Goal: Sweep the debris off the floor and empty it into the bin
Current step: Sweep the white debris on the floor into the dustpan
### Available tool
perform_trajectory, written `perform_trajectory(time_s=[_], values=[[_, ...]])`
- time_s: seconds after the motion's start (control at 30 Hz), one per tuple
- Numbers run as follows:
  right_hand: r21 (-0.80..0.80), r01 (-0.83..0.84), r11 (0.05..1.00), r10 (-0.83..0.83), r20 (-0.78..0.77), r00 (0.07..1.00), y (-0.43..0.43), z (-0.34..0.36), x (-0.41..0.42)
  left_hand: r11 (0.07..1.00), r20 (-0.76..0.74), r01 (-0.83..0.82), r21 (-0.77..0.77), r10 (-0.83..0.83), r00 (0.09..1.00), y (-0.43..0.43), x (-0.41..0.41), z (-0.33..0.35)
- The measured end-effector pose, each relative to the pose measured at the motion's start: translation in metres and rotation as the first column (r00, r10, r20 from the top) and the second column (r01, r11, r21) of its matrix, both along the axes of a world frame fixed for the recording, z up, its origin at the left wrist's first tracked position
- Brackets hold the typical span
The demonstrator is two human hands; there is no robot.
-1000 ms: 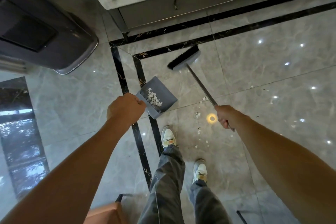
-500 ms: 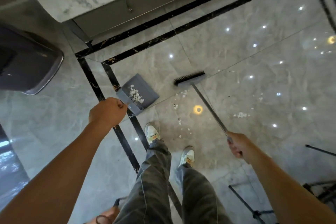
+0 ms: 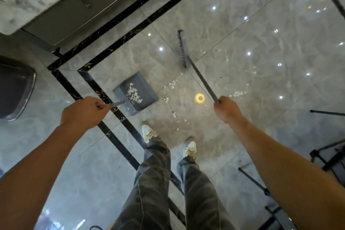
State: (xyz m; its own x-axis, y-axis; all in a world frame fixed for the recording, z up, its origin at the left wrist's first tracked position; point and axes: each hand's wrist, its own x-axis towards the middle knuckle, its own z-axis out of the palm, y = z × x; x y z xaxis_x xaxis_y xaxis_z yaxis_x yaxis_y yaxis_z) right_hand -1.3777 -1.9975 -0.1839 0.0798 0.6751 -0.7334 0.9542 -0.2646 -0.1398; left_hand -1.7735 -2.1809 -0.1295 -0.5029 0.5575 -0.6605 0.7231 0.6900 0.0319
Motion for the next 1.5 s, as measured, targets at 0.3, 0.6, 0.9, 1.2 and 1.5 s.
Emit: perform_trajectory(time_s=[0.3, 0.6, 0.9, 1.2, 1.5], values=[[-0.250, 0.023, 0.968, -0.035, -0.042, 0.998, -0.037, -0.042, 0.026, 0.996, -0.067, -0.086, 0.022, 0.087, 0.994, -0.046, 0.038, 0.013], [-0.398, -0.121, 0.909, 0.126, -0.015, 0.992, -0.082, -0.027, 0.109, 0.984, -0.144, -0.170, 0.043, 0.175, 0.974, -0.095, 0.097, 0.038], [-0.236, -0.518, 0.822, 0.549, 0.088, 0.831, -0.050, 0.023, 0.181, 0.989, -0.130, -0.146, 0.001, 0.145, 0.981, -0.133, 0.144, 0.060], [-0.129, -0.270, 0.954, 0.287, 0.136, 0.948, -0.127, -0.012, 0.163, 0.996, -0.082, -0.066, -0.054, 0.062, 0.995, -0.169, 0.153, 0.048], [-0.249, -0.341, 0.906, 0.389, 0.177, 0.904, -0.205, -0.009, 0.190, 0.998, -0.016, 0.047, -0.041, -0.047, 0.999, -0.205, 0.137, 0.027]])
